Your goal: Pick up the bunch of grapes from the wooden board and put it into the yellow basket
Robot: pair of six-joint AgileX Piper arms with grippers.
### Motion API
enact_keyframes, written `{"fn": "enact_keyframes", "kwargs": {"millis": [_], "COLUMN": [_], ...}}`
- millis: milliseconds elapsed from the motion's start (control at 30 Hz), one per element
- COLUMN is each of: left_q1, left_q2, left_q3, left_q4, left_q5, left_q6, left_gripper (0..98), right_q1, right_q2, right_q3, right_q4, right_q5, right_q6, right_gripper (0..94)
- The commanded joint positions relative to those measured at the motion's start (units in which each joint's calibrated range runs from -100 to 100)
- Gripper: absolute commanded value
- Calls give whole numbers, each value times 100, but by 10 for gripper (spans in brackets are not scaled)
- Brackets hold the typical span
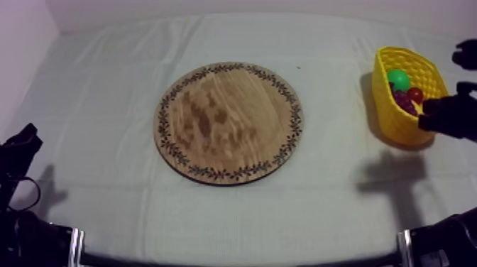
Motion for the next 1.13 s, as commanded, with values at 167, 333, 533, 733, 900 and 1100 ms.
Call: {"fn": "enact_keyframes", "kwargs": {"millis": [167,333,533,733,900,1100], "left_q1": [-1,-1,-1,-1,-1,-1], "left_q2": [3,3,3,3,3,3], "left_q3": [4,4,4,4,4,4], "left_q4": [1,1,1,1,1,1], "left_q5": [3,3,3,3,3,3], "left_q6": [0,0,0,0,0,0], "left_gripper": [0,0,0,0,0,0], "right_q1": [110,109,117,45,55,61], "right_q2": [-1153,-1856,-2747,-3448,-3585,-3610], "right_q3": [1151,1720,1807,1916,1954,1961], "right_q4": [-492,-624,-701,-676,-663,-660], "right_q5": [-489,-446,-29,-107,-158,-167], "right_q6": [274,313,-70,188,705,802], "right_gripper": [5,4,3,3,2,2]}}
